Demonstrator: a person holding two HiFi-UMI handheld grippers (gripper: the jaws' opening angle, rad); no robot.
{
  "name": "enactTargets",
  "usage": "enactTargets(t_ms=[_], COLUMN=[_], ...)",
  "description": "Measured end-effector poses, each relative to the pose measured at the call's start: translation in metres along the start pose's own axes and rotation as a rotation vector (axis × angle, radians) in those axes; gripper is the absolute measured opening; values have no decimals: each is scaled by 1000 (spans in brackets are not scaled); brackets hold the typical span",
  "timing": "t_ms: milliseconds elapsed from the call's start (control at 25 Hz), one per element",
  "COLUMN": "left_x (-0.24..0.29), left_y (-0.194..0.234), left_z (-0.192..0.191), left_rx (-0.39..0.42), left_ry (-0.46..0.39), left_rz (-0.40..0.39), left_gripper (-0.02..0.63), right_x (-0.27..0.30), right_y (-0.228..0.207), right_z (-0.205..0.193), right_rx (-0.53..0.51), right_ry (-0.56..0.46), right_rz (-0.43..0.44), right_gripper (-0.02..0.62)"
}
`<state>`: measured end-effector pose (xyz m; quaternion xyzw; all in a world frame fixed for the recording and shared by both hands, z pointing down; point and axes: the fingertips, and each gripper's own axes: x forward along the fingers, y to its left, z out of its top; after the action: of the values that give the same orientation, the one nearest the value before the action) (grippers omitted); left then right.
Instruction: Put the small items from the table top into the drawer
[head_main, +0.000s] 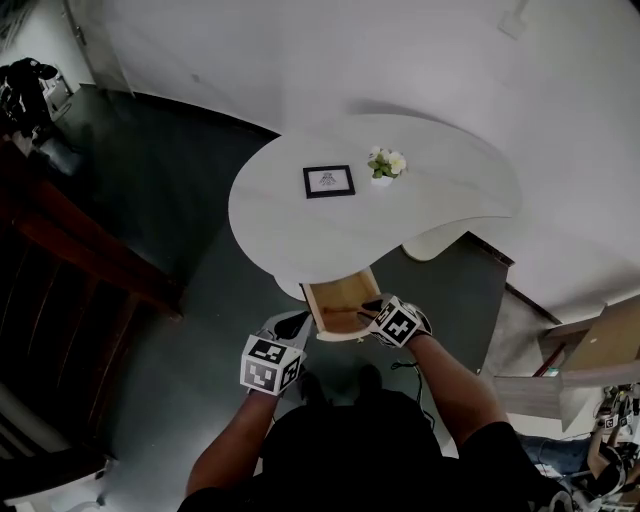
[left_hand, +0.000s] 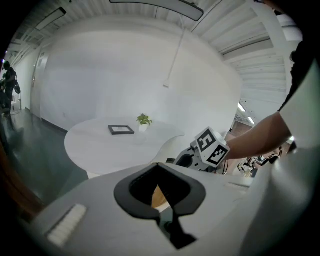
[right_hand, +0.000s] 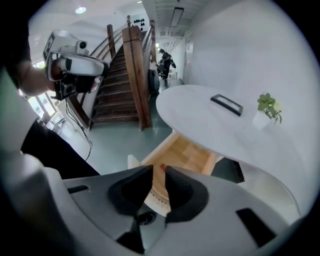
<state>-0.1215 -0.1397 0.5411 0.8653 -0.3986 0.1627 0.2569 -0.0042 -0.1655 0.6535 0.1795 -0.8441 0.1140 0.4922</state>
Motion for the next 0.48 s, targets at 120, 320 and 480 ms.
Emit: enactTargets(t_ms=[120, 320, 480], left_x=[7, 24, 44], left_y=[-9, -35, -63], left_z=[7, 20, 26], left_rx=[9, 40, 22], left_ry=[2, 6, 4], left_rz=[4, 20, 48], left_gripper=[3, 3, 3], right_x=[-22, -57, -86], right_y=[-3, -15, -27], right_z=[0, -11, -28], right_rx=[45, 107, 120], right_ry=[-69, -174, -241], right_rz=[-10, 0, 14], right_gripper=[81, 71, 71])
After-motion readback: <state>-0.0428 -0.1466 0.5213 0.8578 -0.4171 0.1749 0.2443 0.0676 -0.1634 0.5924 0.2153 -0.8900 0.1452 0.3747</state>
